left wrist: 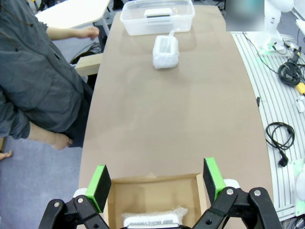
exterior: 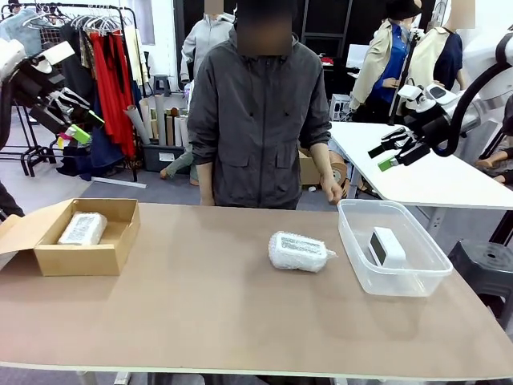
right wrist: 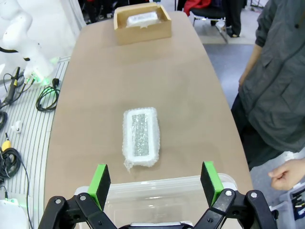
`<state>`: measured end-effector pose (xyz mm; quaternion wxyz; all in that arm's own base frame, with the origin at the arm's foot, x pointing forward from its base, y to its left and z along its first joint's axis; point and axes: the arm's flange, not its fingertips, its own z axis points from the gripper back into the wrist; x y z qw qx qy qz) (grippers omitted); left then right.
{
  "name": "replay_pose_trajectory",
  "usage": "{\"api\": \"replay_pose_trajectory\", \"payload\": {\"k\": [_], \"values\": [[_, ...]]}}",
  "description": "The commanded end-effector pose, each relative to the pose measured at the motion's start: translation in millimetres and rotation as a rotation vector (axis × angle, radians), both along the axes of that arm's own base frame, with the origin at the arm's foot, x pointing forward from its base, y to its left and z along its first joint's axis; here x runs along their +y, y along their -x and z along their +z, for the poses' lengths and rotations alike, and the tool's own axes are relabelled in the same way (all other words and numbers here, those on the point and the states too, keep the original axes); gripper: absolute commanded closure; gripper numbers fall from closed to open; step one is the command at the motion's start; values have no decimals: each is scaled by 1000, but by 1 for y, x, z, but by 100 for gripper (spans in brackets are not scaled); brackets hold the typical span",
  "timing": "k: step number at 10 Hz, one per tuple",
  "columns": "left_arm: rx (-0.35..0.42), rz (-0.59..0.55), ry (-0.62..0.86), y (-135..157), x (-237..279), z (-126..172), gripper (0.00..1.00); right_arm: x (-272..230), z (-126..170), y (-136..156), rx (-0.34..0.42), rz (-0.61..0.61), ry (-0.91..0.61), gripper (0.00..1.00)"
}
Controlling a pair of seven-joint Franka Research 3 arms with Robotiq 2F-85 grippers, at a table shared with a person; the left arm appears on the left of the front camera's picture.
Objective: Separate and place wrapped and unwrapped clocks.
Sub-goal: Pick up the Digital clock indicated by the person.
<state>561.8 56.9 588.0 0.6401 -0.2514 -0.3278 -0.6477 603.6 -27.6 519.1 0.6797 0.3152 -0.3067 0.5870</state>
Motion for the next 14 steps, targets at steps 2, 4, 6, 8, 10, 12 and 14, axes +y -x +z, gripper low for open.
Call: {"api": "replay_pose_trajectory", "payload": {"k": [2,4,6,8,10,12,14], "values": [[-9,-12,2,2,1,0,0,1,0,0,-10,-12,6,0],[-9,-12,2,2,1,0,0,1,0,0,-10,-12,6,0],[-9,-12,2,2,1,0,0,1,0,0,-10,-12,6,0],[-9,-12,2,2,1,0,0,1,0,0,-10,-12,6,0],[-9,-12,2,2,1,0,0,1,0,0,-10,-12,6,0],[-9,-12,2,2,1,0,0,1,0,0,-10,-12,6,0],[-9,-12,2,2,1,0,0,1,0,0,-10,-12,6,0]]}}
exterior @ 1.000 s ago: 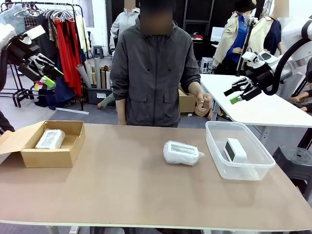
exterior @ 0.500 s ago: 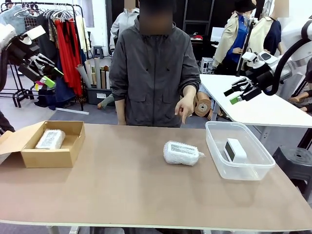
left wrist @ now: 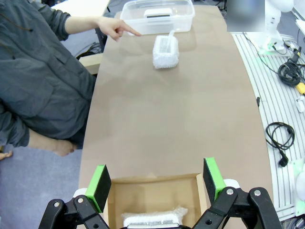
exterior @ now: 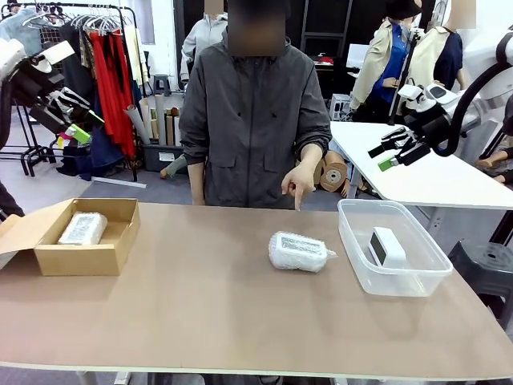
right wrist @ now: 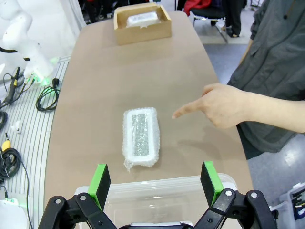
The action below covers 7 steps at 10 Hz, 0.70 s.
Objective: Separate and place wrapped and unwrapped clocks.
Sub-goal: Pick up the Digital clock indicated by the person.
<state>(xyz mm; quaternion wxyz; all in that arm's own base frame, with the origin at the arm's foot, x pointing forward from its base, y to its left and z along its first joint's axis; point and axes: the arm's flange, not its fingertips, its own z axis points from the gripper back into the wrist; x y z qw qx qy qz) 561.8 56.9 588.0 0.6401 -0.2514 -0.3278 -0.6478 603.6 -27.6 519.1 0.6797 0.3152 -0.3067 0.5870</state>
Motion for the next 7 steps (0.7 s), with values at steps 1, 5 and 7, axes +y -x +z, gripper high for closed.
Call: {"api": "replay_pose_trajectory", "payload": {"k": [1,5,7], "values": [[-9,-12,2,2,1,0,0,1,0,0,-10,-12,6,0],[-9,-12,2,2,1,0,0,1,0,0,-10,-12,6,0],[-9,-12,2,2,1,0,0,1,0,0,-10,-12,6,0]]}}
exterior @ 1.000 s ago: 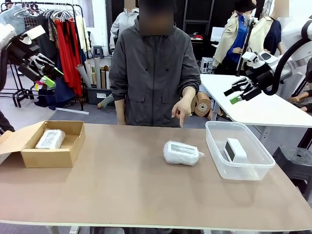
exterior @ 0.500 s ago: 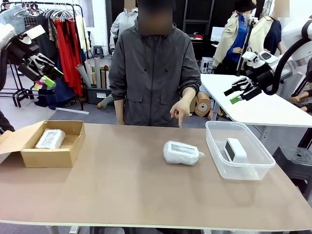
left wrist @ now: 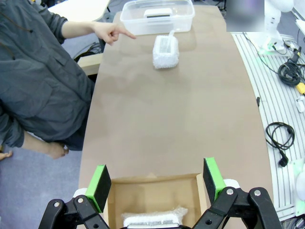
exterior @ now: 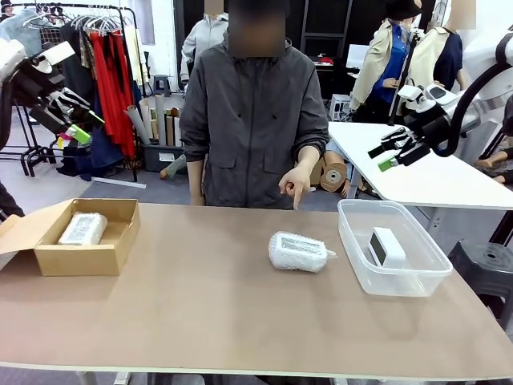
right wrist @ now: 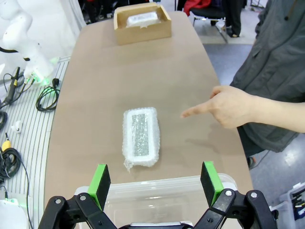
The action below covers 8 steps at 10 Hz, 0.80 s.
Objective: Separate and place wrapped and unwrapped clocks.
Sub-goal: Pick up the Digital clock indicated by the person.
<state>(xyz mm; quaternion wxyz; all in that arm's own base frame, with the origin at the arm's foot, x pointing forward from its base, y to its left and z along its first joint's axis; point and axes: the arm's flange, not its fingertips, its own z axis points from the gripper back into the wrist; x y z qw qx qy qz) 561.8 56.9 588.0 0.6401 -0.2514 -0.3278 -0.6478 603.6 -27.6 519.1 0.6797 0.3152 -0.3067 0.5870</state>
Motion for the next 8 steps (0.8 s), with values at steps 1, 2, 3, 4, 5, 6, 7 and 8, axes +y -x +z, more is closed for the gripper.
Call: {"api": "replay_pose_trajectory", "payload": {"k": [1,2,3,4,5,6,7,8], "values": [[-9,-12,2,2,1,0,0,1,0,0,-10,-12,6,0],[-9,-12,2,2,1,0,0,1,0,0,-10,-12,6,0],[-9,-12,2,2,1,0,0,1,0,0,-10,-12,6,0],[-9,-12,2,2,1,0,0,1,0,0,-10,-12,6,0],[-9,-12,2,2,1,0,0,1,0,0,-10,-12,6,0],[-9,-12,2,2,1,0,0,1,0,0,-10,-12,6,0],[-9,-12,2,2,1,0,0,1,0,0,-10,-12,6,0],[0,0,0,0,0,0,0,1,0,0,-10,-12,6,0]]}}
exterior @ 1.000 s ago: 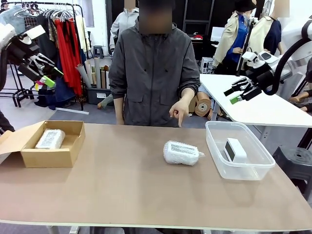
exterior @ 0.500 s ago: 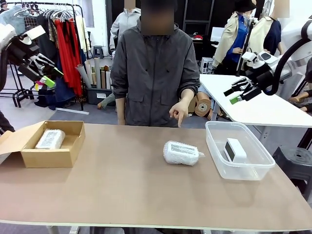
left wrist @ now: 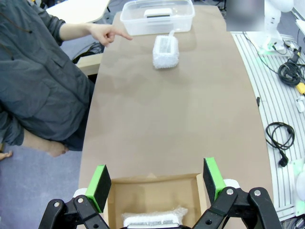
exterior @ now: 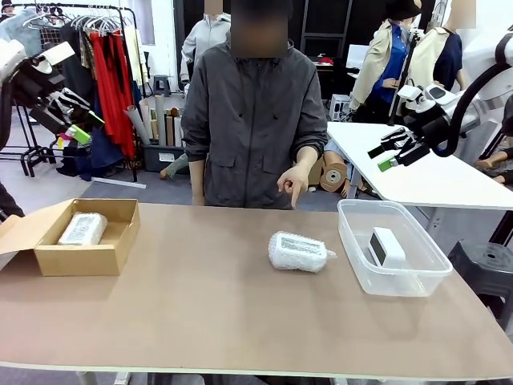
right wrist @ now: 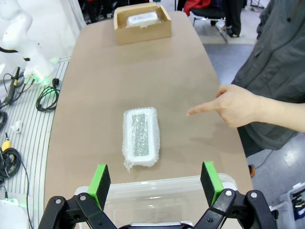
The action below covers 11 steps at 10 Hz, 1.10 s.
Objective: Separate and place wrapped and unwrapped clocks.
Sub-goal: Pick up the Digital clock indicated by the person.
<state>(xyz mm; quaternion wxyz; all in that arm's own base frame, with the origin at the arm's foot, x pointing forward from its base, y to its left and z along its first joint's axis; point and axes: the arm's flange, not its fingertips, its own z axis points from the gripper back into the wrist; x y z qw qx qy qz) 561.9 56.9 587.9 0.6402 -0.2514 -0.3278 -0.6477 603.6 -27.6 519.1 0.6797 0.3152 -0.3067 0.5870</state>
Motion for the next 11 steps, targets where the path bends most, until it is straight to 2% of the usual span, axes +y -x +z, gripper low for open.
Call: {"api": "replay_pose_trajectory", "payload": {"k": [1,3,7,11], "values": [[21,36,-31,2,-2,1,0,1,0,0,-10,-12,6,0],[88,127,-138,-5,-37,4,0,1,0,0,-10,-12,6,0],[97,272,-234,-25,-138,-2,0,1,0,0,-10,-12,6,0],[104,169,-382,-48,-235,-25,0,1,0,0,-10,-12,6,0]]}}
